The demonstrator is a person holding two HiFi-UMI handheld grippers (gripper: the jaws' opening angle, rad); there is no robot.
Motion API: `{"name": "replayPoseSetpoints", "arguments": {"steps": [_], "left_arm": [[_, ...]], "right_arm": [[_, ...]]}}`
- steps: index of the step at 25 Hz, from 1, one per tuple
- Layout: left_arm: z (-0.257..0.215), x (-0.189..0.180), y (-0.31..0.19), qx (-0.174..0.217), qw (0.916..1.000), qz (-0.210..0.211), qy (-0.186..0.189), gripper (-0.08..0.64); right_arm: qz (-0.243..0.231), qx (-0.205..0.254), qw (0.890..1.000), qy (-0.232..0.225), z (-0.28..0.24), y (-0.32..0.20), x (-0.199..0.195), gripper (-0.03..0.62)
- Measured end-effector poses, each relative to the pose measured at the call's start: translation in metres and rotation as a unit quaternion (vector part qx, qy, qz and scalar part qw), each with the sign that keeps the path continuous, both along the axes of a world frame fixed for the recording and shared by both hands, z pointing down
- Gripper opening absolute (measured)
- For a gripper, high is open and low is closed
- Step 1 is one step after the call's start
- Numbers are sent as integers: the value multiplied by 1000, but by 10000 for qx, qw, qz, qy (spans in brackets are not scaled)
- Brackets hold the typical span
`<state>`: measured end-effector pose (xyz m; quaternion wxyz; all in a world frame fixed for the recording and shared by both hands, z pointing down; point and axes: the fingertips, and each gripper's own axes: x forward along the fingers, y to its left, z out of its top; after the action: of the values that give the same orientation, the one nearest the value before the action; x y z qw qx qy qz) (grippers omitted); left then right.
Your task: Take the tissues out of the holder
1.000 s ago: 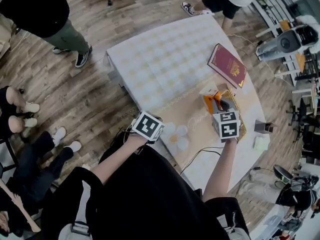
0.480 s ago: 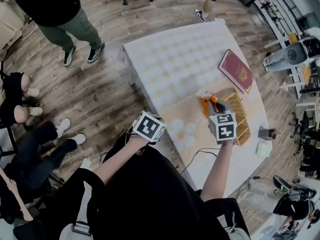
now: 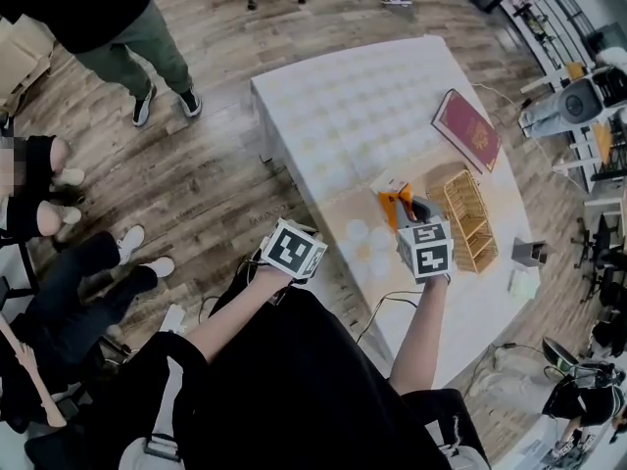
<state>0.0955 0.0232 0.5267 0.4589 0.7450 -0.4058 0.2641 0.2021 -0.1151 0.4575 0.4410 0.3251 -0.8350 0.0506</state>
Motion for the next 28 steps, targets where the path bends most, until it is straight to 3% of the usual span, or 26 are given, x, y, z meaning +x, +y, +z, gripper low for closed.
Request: {"name": "replayPoseSetpoints", "arguments": {"steps": [15,28], "left_arm": [[-8,7,24,97,9997,134,-158,0],[-10,1,-19,190,9997,129,-49,0]], "right_arm": [[164,-209,9983,-523,16,68,-18,34],[364,-126,9961,-788,11,51,-29,34]]}}
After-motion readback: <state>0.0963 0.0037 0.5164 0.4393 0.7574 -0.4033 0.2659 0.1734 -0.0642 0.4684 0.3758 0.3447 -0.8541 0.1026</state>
